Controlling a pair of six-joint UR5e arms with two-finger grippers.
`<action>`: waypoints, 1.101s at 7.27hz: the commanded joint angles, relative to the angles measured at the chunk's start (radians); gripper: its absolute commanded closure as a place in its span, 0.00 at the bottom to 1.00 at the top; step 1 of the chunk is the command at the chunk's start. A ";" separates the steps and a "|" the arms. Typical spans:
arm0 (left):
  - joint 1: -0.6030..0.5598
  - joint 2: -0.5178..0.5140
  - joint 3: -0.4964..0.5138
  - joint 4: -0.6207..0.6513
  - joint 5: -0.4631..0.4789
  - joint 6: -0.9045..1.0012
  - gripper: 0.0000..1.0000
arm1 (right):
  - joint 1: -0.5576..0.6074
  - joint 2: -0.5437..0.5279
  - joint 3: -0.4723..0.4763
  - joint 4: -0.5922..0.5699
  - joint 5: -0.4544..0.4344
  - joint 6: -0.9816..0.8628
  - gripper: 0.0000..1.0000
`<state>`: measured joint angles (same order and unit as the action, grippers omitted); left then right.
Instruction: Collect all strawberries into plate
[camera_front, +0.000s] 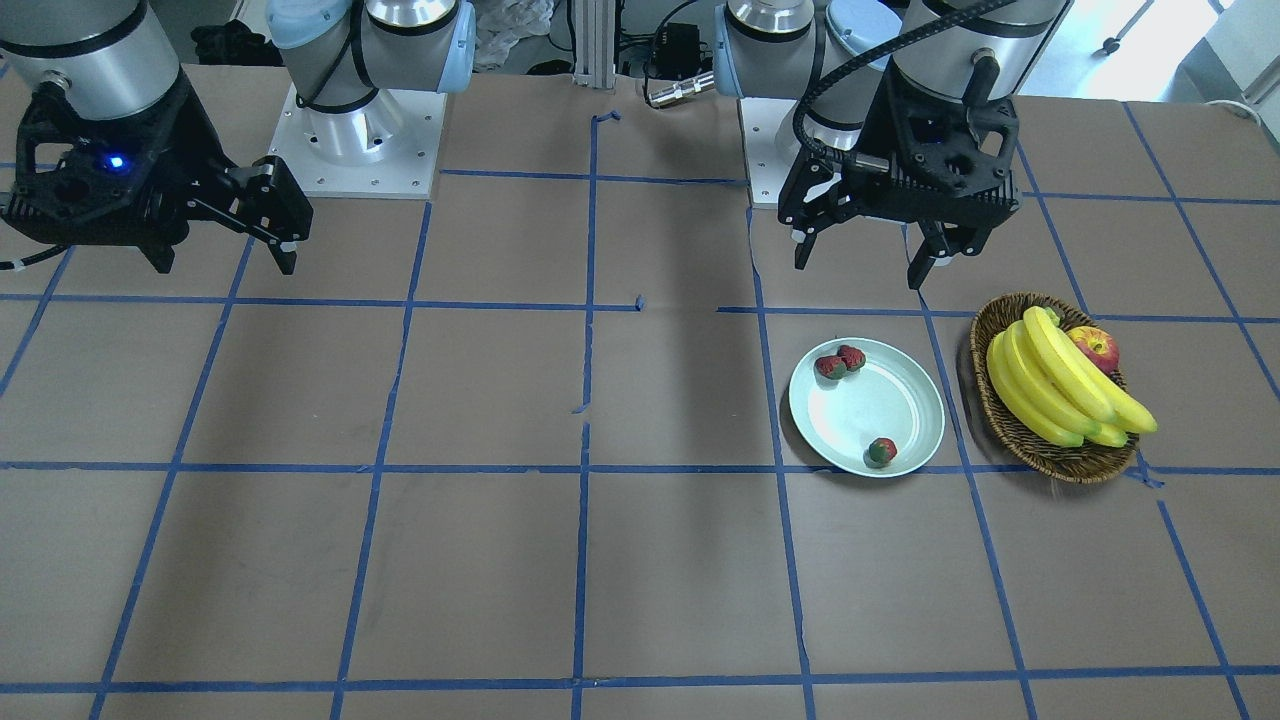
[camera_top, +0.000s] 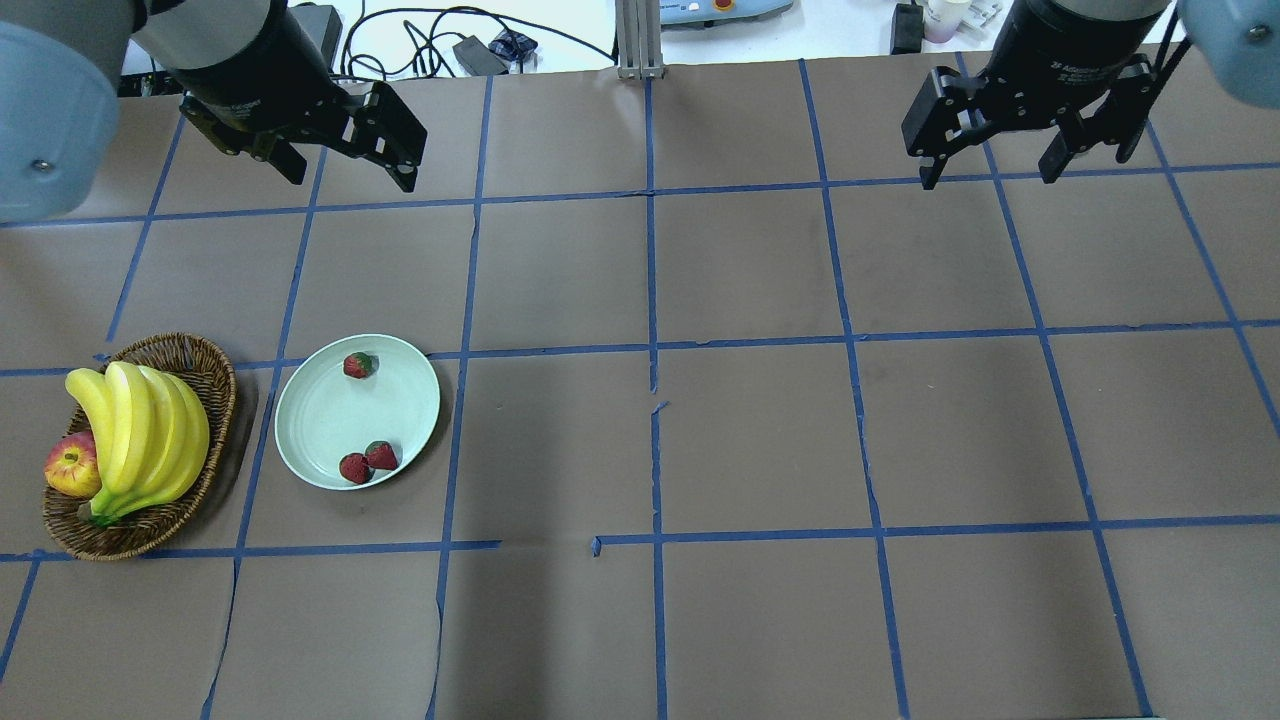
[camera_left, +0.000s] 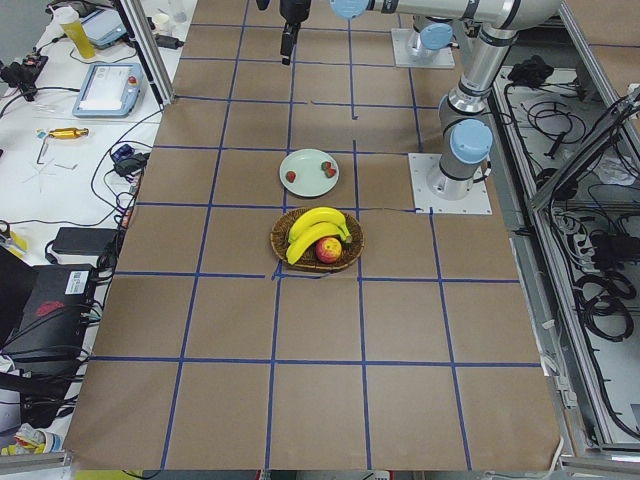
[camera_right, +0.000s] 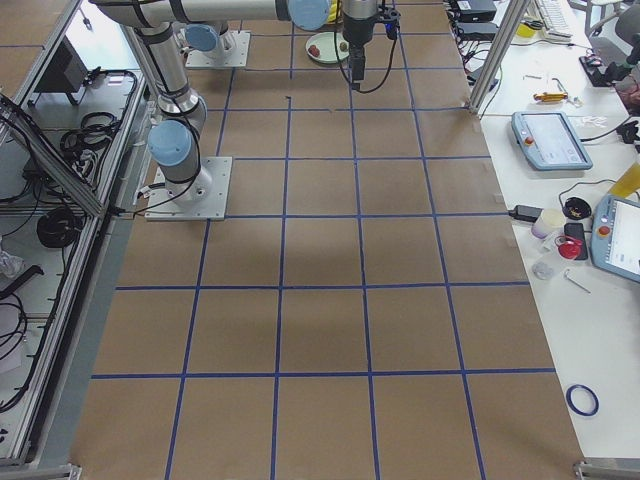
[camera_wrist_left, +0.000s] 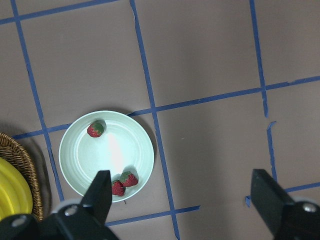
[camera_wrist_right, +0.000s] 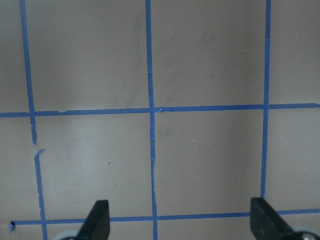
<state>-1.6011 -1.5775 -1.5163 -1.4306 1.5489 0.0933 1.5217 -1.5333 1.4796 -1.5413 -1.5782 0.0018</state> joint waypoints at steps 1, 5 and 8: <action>-0.003 0.001 -0.002 0.029 0.004 -0.020 0.00 | 0.012 -0.004 -0.013 0.021 0.014 0.041 0.00; -0.003 0.002 -0.010 -0.007 0.004 -0.036 0.00 | 0.097 -0.034 -0.031 0.041 -0.053 0.027 0.00; -0.003 -0.006 -0.008 -0.039 0.000 -0.038 0.00 | 0.107 -0.042 -0.028 0.092 -0.082 0.030 0.00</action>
<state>-1.6050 -1.5772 -1.5247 -1.4581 1.5452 0.0564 1.6242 -1.5734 1.4471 -1.4582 -1.6561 0.0317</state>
